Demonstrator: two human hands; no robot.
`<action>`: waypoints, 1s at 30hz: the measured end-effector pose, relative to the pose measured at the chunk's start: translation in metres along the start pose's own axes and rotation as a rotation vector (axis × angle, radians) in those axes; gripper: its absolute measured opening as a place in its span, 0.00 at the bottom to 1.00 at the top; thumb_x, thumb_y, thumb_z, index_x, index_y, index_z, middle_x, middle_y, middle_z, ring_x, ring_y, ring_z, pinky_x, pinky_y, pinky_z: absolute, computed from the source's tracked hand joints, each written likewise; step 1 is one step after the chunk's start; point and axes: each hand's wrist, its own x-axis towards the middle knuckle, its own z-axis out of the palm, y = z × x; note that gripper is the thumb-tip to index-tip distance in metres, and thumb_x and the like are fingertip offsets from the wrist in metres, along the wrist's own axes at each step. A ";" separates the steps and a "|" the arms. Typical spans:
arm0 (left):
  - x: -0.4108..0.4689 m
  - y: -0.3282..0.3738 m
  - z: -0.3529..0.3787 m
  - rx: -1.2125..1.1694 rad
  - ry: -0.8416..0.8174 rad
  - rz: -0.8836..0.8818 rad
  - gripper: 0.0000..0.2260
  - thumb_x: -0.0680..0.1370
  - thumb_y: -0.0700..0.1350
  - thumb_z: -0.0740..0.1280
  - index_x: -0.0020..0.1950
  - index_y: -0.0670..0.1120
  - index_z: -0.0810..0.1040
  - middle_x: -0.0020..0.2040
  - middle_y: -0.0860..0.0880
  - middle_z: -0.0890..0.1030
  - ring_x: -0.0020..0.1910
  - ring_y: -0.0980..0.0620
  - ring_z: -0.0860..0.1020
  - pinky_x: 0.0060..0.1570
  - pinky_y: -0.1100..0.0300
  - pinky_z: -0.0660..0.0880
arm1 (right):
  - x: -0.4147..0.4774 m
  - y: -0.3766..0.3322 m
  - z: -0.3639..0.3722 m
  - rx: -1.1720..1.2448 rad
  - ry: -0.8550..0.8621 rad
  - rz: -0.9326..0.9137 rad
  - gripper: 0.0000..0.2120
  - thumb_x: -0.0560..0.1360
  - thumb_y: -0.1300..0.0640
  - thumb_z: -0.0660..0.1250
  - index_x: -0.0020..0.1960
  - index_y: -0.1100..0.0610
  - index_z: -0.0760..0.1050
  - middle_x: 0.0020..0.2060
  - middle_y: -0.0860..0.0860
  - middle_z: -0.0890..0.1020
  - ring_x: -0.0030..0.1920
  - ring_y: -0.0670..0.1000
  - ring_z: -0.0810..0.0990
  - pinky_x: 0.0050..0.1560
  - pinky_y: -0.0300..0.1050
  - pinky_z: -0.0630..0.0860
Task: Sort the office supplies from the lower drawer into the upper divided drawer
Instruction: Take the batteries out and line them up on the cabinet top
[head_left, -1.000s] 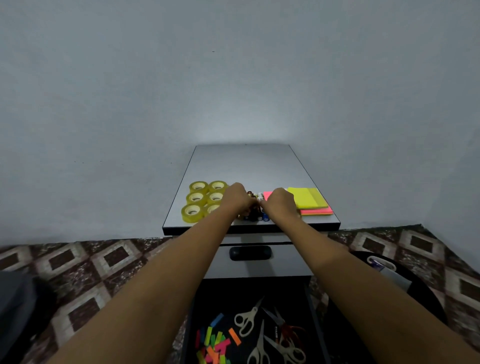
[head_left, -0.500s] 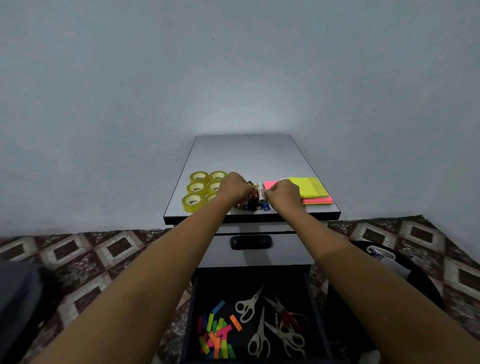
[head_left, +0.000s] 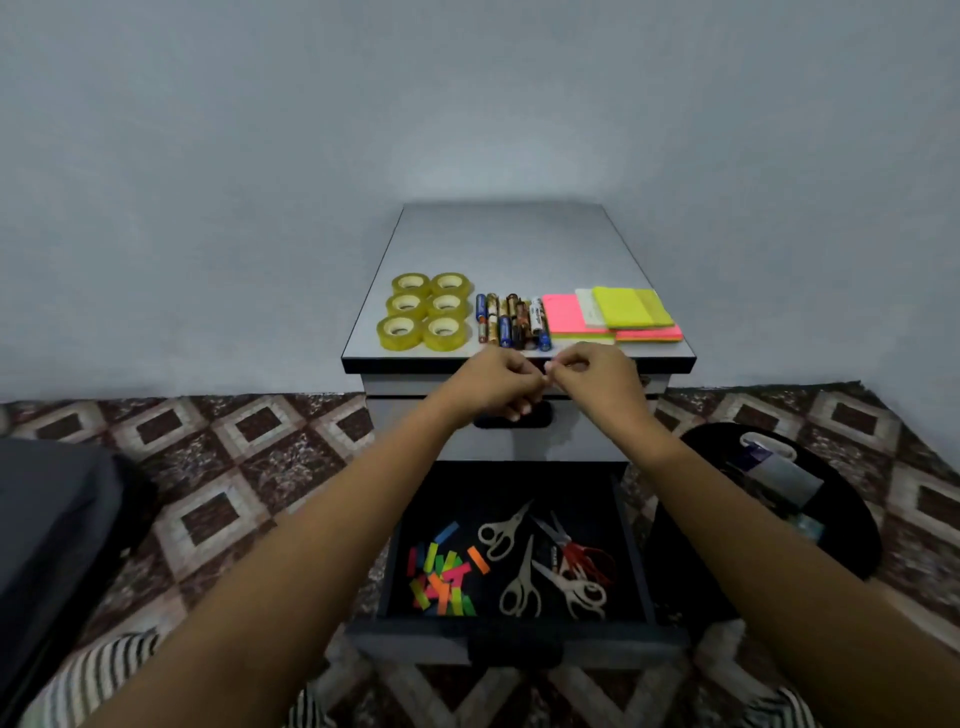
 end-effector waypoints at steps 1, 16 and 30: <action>-0.006 -0.010 0.006 0.005 -0.021 -0.020 0.08 0.78 0.42 0.65 0.40 0.42 0.78 0.33 0.46 0.77 0.27 0.57 0.75 0.28 0.67 0.74 | -0.010 0.008 0.000 0.006 -0.031 0.002 0.07 0.75 0.56 0.68 0.47 0.59 0.81 0.42 0.52 0.81 0.44 0.48 0.78 0.45 0.39 0.70; -0.032 -0.162 0.092 0.239 -0.202 -0.311 0.10 0.78 0.42 0.65 0.51 0.37 0.81 0.39 0.45 0.78 0.36 0.50 0.76 0.33 0.62 0.74 | -0.090 0.153 0.066 -0.138 -0.374 0.307 0.07 0.75 0.61 0.67 0.46 0.65 0.81 0.45 0.58 0.84 0.48 0.54 0.81 0.43 0.36 0.71; -0.012 -0.228 0.106 0.300 -0.150 -0.434 0.08 0.77 0.41 0.65 0.52 0.40 0.82 0.51 0.42 0.82 0.52 0.45 0.79 0.42 0.63 0.69 | -0.088 0.222 0.137 -0.267 -0.514 0.327 0.16 0.76 0.58 0.60 0.62 0.50 0.75 0.41 0.54 0.83 0.41 0.56 0.80 0.45 0.47 0.78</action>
